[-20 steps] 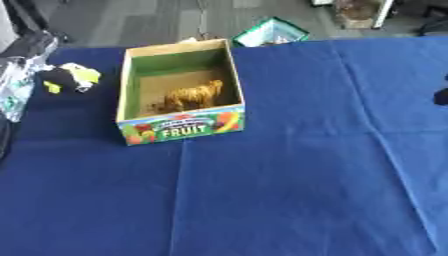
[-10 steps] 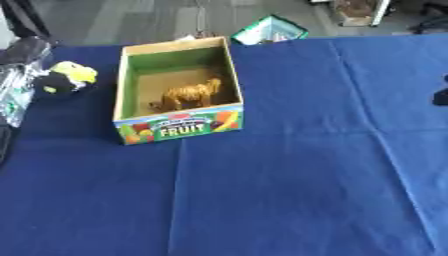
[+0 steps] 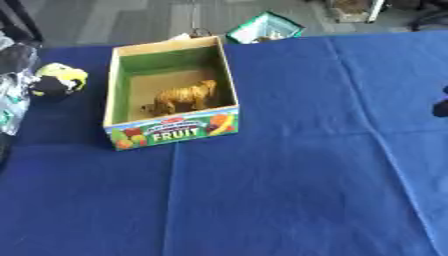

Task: Pick up objects on the table and place them in the box.

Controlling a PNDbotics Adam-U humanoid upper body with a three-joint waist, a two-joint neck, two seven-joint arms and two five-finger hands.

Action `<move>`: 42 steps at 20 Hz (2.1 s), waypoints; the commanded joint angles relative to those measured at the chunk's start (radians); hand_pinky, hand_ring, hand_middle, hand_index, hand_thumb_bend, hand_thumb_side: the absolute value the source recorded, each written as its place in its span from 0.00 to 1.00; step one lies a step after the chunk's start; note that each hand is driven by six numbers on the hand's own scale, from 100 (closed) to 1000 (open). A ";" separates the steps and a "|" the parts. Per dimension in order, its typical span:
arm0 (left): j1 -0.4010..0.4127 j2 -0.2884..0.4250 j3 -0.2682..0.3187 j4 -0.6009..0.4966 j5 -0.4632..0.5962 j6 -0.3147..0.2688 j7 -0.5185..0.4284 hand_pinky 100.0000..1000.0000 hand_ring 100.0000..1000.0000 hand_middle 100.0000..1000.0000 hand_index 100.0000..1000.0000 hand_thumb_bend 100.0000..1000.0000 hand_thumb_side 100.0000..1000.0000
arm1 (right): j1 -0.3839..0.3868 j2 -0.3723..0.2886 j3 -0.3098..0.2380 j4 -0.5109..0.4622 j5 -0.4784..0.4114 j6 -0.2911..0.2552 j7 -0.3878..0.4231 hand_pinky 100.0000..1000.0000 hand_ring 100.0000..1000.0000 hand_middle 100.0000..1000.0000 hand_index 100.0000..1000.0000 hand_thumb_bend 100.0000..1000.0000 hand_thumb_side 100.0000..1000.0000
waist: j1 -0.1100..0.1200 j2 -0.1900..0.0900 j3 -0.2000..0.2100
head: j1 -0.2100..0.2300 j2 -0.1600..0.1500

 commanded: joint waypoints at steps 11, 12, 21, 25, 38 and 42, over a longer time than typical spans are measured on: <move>-0.016 0.043 0.008 0.004 0.097 0.061 0.060 0.67 0.67 0.70 0.83 0.53 0.30 | -0.015 -0.014 -0.009 -0.012 0.022 -0.004 0.006 0.58 0.54 0.56 0.80 0.00 0.25 | 0.008 0.024 -0.031 | 0.008 -0.044; -0.015 0.042 0.007 0.007 0.100 0.065 0.057 0.67 0.66 0.70 0.83 0.52 0.29 | -0.014 -0.014 -0.009 -0.012 0.023 -0.004 0.006 0.58 0.54 0.56 0.80 0.00 0.25 | 0.008 0.027 -0.032 | 0.008 -0.046; -0.008 0.037 -0.012 0.036 0.073 0.072 -0.025 0.56 0.46 0.53 0.75 0.07 0.00 | -0.014 -0.011 -0.009 -0.010 0.024 -0.004 0.008 0.58 0.54 0.56 0.80 0.00 0.25 | 0.011 0.029 -0.036 | 0.010 -0.047; -0.004 0.035 -0.011 0.033 0.050 0.069 -0.039 0.45 0.25 0.35 0.63 0.00 0.02 | -0.011 -0.009 -0.010 -0.006 0.023 -0.003 0.008 0.58 0.54 0.56 0.80 0.00 0.25 | 0.012 0.020 -0.034 | 0.009 -0.044; -0.014 0.055 -0.004 -0.125 0.094 0.034 0.049 0.42 0.19 0.27 0.57 0.00 0.01 | -0.002 -0.008 -0.011 0.001 0.008 -0.004 0.010 0.58 0.54 0.56 0.80 0.00 0.25 | 0.003 -0.027 -0.018 | 0.002 -0.036; -0.020 0.046 -0.033 -0.187 0.105 0.002 0.036 0.41 0.19 0.27 0.57 0.00 0.01 | 0.001 -0.008 -0.011 0.002 0.003 -0.004 0.011 0.58 0.54 0.56 0.80 0.00 0.25 | -0.001 -0.041 -0.014 | 0.002 -0.035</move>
